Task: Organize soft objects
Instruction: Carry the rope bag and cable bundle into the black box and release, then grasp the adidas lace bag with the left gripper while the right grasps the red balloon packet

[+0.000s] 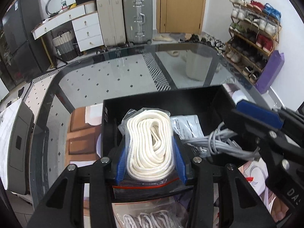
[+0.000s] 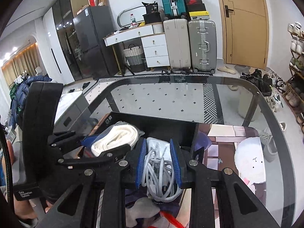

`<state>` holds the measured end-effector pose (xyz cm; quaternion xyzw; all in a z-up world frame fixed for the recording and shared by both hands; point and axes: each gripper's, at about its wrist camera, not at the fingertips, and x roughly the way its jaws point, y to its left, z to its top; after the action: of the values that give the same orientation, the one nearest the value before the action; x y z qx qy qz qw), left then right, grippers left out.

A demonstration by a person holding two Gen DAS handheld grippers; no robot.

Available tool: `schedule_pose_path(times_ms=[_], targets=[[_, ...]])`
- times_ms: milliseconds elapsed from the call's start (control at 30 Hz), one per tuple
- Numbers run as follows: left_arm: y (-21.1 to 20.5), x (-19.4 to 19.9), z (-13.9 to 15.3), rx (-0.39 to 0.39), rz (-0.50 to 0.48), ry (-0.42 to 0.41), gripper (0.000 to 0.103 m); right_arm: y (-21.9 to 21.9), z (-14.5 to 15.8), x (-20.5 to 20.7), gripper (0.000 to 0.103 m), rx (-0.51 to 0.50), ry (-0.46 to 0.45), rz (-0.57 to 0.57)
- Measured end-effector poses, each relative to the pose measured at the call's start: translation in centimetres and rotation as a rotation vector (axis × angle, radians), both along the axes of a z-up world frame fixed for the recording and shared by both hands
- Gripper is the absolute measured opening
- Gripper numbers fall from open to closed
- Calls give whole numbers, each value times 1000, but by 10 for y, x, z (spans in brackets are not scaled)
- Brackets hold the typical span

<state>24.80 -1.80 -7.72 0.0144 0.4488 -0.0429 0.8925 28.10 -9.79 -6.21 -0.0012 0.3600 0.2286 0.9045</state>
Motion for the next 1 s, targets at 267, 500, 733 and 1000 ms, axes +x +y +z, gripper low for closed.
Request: schedule_pose_path(times_ms=[267,500,733,1000], targets=[[0,-4,0,-3,10,5,50,-3,-12,7,26,7,42,11],[3,-12,10,-54,-10,-1,68,-15,0,-3,52,63,57,9],[14,-34,36,-61,3,-75,78,-31,23,-24,71,70,31,6],[19,-70,64,-72,-50,-134,79,-52,29,-48,71,85,112,0]])
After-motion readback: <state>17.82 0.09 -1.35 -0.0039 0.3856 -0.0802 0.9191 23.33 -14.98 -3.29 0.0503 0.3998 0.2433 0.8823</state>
